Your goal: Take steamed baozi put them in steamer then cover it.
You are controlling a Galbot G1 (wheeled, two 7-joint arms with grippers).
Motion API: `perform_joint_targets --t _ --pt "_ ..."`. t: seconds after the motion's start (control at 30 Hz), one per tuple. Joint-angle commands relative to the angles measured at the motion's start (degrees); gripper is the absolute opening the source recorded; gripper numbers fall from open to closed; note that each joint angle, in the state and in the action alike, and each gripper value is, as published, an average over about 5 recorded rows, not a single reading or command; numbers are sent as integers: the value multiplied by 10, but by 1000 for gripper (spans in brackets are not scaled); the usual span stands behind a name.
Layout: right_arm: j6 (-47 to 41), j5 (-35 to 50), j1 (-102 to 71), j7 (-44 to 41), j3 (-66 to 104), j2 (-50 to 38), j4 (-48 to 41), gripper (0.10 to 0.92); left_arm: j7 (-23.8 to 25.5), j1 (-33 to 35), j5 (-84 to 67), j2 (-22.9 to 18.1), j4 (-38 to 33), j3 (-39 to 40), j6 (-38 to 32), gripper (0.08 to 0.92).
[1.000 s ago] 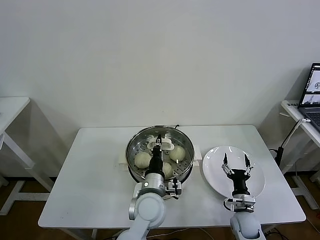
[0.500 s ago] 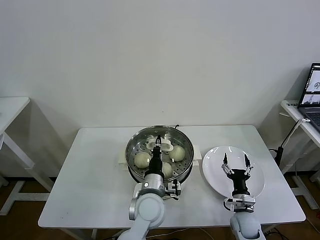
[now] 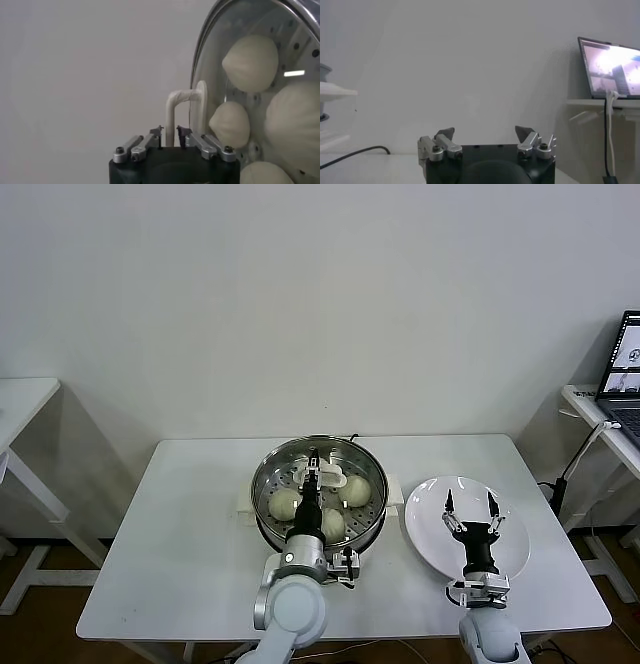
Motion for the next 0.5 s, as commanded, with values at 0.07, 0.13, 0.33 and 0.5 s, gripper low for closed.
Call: perform_joint_targets --t 0.07,0.13,0.33,0.5 --pt "-6 3 0 1 -3 0 13 823 0 32 -25 30 -76 10 0 559" --pt "-7 4 1 0 -4 0 15 823 1 41 -36 44 -96 12 1 619" --pt "-21 13 -3 -2 -6 -5 28 823 -13 77 -95 97 -165 -10 2 783" --pt "-52 56 -16 2 -14 -17 54 823 -82 125 -272 137 -231 -89 -10 821"
